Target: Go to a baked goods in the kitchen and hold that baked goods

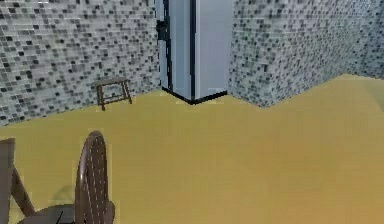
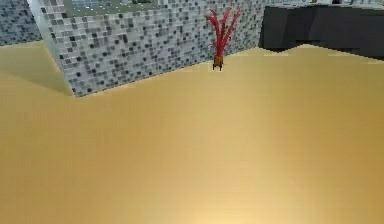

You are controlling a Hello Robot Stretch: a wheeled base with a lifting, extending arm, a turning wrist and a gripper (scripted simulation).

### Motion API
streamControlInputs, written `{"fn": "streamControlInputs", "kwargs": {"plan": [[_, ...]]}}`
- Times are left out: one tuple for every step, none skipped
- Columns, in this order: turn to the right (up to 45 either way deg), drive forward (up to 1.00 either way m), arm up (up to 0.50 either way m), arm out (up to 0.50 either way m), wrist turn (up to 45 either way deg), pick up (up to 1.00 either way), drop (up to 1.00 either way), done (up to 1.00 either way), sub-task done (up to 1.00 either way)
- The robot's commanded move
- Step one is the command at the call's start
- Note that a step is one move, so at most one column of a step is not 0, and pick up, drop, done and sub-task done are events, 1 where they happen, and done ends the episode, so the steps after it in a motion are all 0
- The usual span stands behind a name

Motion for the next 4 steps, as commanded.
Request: {"fn": "streamControlInputs", "kwargs": {"plan": [[-6.0, 0.00, 0.00, 0.00, 0.0, 0.00, 0.00, 0.00, 0.00], [0.0, 0.80, 0.00, 0.00, 0.0, 0.00, 0.00, 0.00, 0.00], [-33.0, 0.00, 0.00, 0.00, 0.0, 0.00, 0.00, 0.00, 0.00], [0.0, 0.40, 0.00, 0.00, 0.0, 0.00, 0.00, 0.00, 0.00]]}}
